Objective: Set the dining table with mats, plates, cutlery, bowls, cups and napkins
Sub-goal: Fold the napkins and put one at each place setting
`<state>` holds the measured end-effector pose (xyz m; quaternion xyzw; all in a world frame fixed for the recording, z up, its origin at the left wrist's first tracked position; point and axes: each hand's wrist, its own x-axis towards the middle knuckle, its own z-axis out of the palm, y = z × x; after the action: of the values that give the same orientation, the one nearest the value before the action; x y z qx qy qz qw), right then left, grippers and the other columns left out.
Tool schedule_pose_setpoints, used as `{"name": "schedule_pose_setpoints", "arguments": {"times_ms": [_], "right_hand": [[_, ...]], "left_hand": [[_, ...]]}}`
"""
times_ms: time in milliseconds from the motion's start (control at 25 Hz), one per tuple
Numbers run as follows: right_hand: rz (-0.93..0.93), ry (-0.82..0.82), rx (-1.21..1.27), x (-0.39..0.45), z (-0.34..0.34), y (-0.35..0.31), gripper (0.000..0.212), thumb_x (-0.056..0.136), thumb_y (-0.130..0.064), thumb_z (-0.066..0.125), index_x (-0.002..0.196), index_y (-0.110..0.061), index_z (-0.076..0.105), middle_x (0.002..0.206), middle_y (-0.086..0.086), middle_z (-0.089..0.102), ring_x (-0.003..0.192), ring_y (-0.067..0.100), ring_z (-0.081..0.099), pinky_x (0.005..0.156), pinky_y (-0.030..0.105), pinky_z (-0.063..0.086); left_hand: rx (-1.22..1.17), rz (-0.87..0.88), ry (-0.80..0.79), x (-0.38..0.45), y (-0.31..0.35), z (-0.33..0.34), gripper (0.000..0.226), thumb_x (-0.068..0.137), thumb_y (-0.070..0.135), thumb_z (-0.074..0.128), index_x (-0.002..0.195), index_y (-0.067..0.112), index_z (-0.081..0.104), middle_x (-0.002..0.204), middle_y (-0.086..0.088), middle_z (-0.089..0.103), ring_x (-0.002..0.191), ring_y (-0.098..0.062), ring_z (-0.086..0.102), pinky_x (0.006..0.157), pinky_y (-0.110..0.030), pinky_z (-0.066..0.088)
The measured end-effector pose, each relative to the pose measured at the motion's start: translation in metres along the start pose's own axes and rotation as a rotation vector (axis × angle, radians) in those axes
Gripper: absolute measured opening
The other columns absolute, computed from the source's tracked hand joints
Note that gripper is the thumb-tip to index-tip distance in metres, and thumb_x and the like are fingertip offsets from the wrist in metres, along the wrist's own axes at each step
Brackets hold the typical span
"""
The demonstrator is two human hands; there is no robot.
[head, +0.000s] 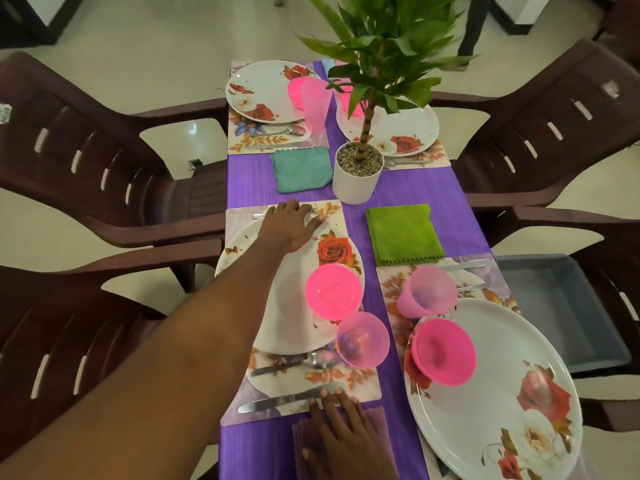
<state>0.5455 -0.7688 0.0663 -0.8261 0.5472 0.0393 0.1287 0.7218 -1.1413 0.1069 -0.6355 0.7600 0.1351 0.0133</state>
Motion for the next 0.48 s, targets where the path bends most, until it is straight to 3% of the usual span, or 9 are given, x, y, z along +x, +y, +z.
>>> {"name": "schedule_pose_setpoints", "arguments": {"times_ms": [120,240,480], "right_hand": [[-0.011,0.085,-0.028,0.002,0.0,0.002,0.062,0.101,-0.06,0.024,0.127,-0.025,0.068,0.13,0.0,0.069,0.126,0.028,0.054,0.109,0.045,0.029],[-0.045,0.121,-0.056,0.002,0.005,0.004,0.059,0.101,-0.061,0.022,0.135,-0.023,0.052,0.134,0.001,0.067,0.13,0.028,0.043,0.117,0.045,0.013],[-0.045,0.035,0.003,0.001,0.008,0.005,0.062,0.099,-0.064,0.025,0.137,-0.023,0.053,0.14,0.002,0.063,0.132,0.03,0.05,0.119,0.043,0.008]], "left_hand": [[-0.013,-0.002,0.017,0.003,-0.001,0.002,0.071,0.099,0.07,0.023,0.146,0.024,0.05,0.143,-0.01,0.048,0.132,-0.032,0.049,0.113,-0.051,0.036],[-0.023,0.024,0.017,0.0,-0.005,0.004,0.071,0.099,0.07,0.025,0.148,0.024,0.047,0.145,-0.011,0.047,0.132,-0.033,0.049,0.114,-0.049,0.035],[-0.036,0.004,-0.016,0.0,-0.017,0.008,0.073,0.099,0.072,0.022,0.154,0.028,0.036,0.16,-0.007,0.036,0.145,-0.031,0.038,0.119,-0.049,0.029]]}}
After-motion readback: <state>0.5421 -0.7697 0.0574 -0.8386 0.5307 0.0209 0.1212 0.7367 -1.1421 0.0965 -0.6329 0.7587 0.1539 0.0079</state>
